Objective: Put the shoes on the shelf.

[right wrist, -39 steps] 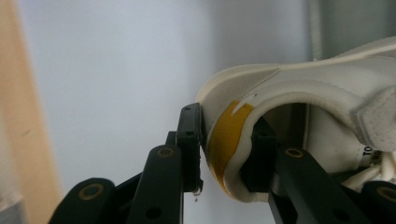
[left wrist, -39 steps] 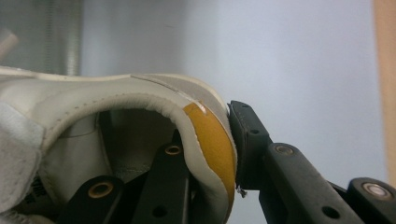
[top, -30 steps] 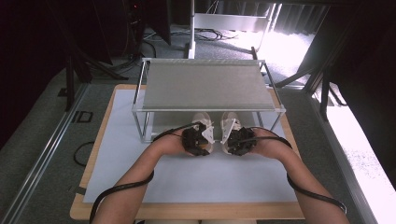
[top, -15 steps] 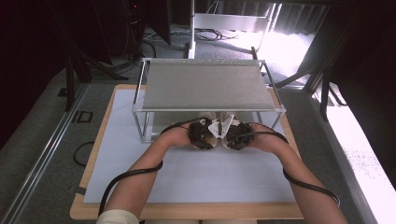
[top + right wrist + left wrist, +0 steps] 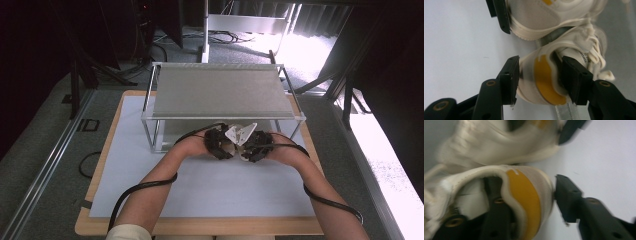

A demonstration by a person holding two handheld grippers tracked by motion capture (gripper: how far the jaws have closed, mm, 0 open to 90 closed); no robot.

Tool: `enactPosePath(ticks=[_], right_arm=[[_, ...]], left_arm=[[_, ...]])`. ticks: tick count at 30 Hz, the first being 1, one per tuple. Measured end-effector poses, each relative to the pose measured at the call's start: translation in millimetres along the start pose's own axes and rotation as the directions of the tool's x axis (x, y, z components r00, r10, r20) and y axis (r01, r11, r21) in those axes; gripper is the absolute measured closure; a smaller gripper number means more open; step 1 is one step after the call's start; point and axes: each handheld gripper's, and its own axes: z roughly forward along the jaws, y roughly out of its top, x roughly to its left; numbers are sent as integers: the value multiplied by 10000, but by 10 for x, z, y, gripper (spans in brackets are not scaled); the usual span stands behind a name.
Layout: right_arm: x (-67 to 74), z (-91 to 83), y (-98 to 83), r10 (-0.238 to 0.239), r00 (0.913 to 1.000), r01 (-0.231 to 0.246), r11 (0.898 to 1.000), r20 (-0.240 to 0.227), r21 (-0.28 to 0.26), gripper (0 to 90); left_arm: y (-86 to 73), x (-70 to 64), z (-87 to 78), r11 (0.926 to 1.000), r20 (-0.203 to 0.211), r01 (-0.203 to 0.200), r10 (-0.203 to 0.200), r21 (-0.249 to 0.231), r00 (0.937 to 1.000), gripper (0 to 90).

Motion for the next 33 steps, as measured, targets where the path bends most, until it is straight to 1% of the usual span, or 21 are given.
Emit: enactPosePath(ticks=[1,2,3,4,6,7,9,10,11,12,15,16,19,20,23,26,27,29,31,32,33], right_arm=[[9,-9,-4,90,9999,-89,9999,137,-83,476],[9,-49,-22,121,9991,-106,9993,410,-354,460],[11,-71,-33,334,9979,-308,9984,551,-484,452],[9,-92,-45,567,9959,-523,9967,701,-626,451],[4,-130,-83,1060,9908,-976,9904,841,-976,451],[4,-130,-83,1060,9908,-976,9904,841,-976,451],[12,-165,-134,1593,9828,-1468,9809,938,-1272,451],[40,-198,-197,1916,9765,-1752,9724,990,-1540,450],[40,-198,-197,1916,9765,-1752,9724,990,-1540,450],[60,-215,-229,2145,9713,-1958,9664,1030,-1665,450],[131,-249,-329,2531,9604,-2274,9536,1165,-1974,451],[178,-247,-388,2799,9504,-2513,9479,1354,-1957,452],[209,-216,-448,3016,9438,-2730,9419,1352,-1957,464],[229,-190,-473,3084,9411,-2805,9410,1387,-1893,464],[268,-104,-511,3185,9388,-2931,9387,1314,-1815,498],[302,-63,-504,3217,9318,-2911,9389,1679,-1836,533],[301,-56,-510,3505,9247,-3182,9259,1486,-2035,543],[301,-48,-511,3623,9217,-3302,9202,1383,-2102,545],[312,-38,-504,3691,9198,-3333,9141,1334,-2309,560],[321,-26,-484,3776,9179,-3401,9070,1222,-2482,581],[329,-21,-468,3759,9188,-3376,9064,1203,-2540,601]], left_arm=[[9,-20,8,9998,-205,188,-186,98,9996,568],[32,-31,9,9978,-398,561,-546,356,9977,478],[50,-35,2,9935,-644,1038,-1007,470,9928,430],[70,-38,-40,9864,-916,1635,-1612,184,9827,428],[74,-38,-75,9846,-1075,1740,-1711,182,9794,362],[72,-58,-98,9792,-1236,2029,-2017,-23,9716,362],[51,-96,-148,9714,-1590,2370,-2358,-114,9587,360],[36,-114,-168,9639,-1711,2656,-2644,-159,9491,316],[18,-136,-184,9586,-1836,2840,-2831,-215,9414,316],[-2,-159,-203,9558,-2045,2921,-2924,-328,9341,315],[-31,-231,-246,9383,-2359,3386,-3455,-706,9083,315],[-35,-252,-249,9343,-2472,3484,-3561,-758,9012,315],[-26,-298,-233,9159,-2841,3891,-4006,-983,8711,316],[-12,-316,-222,9137,-3054,3957,-4042,-922,8622,316],[24,-372,-212,9137,-3621,4017,-3958,-625,8440,316],[10,-410,-252,9074,-3919,4143,-4071,-706,8250,314],[-2,-422,-273,9080,-3903,4128,-4066,-721,8261,300],[-39,-434,-298,9065,-3949,4175,-4068,-630,8238,300],[-98,-413,-276,8998,-3798,4333,-4189,-515,8248,300],[-127,-399,-247,8933,-3736,4467,-4314,-497,8211,300],[-152,-382,-220,8929,-3769,4489,-4278,-350,8216,295]])
